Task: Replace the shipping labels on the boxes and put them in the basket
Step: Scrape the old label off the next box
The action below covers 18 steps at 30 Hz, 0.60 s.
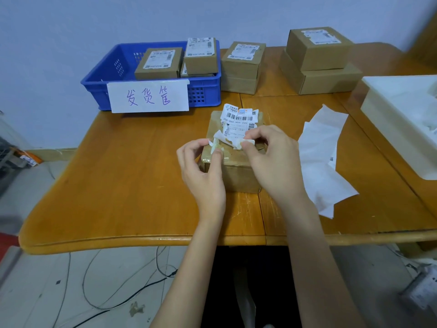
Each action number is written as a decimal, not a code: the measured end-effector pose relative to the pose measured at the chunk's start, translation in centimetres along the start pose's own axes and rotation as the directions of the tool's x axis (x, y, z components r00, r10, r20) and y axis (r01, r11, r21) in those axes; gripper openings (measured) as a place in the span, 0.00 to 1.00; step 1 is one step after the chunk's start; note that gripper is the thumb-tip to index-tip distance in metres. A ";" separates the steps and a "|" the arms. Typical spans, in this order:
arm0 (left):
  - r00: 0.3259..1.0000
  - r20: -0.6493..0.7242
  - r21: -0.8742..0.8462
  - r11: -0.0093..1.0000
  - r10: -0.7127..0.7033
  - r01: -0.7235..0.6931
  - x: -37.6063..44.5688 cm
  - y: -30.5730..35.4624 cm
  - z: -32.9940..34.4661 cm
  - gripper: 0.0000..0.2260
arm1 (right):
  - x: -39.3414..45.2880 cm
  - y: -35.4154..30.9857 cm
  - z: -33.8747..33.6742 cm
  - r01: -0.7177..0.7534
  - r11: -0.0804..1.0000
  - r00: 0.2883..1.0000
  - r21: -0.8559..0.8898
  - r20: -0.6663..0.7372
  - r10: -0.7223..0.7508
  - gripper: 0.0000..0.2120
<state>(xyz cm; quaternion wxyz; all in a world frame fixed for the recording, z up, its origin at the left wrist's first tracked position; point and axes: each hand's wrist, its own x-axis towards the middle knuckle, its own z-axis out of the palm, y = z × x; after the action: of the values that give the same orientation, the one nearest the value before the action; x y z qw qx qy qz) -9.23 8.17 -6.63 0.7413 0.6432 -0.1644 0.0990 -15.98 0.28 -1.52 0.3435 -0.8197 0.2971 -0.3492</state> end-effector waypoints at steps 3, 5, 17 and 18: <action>1.000 0.007 0.006 1.000 0.003 -0.003 0.1 -0.1 -0.1 0.09 | -0.4 -0.2 0.9 0.031 0.999 0.995 -0.025 -0.097 -0.033 0.03; 1.000 0.007 0.004 1.000 -0.003 0.003 0.1 -0.1 -0.1 0.09 | -0.4 -0.4 1.2 0.026 0.999 0.988 -0.028 -0.153 -0.030 0.04; 1.000 -0.002 0.001 1.000 -0.013 0.013 0.1 -0.1 0.0 0.08 | -0.4 0.6 -0.1 0.041 0.992 0.999 0.117 -0.009 -0.041 0.06; 1.000 -0.001 0.000 1.000 -0.016 0.016 0.1 -0.1 0.0 0.08 | -0.3 0.7 0.0 0.039 0.993 0.999 0.109 -0.035 -0.035 0.05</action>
<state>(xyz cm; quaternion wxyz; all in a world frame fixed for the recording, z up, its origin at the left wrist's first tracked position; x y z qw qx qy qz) -9.11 8.15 -6.73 0.7421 0.6446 -0.1587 0.0933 -16.28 0.10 -2.13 0.3763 -0.7990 0.2680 -0.3849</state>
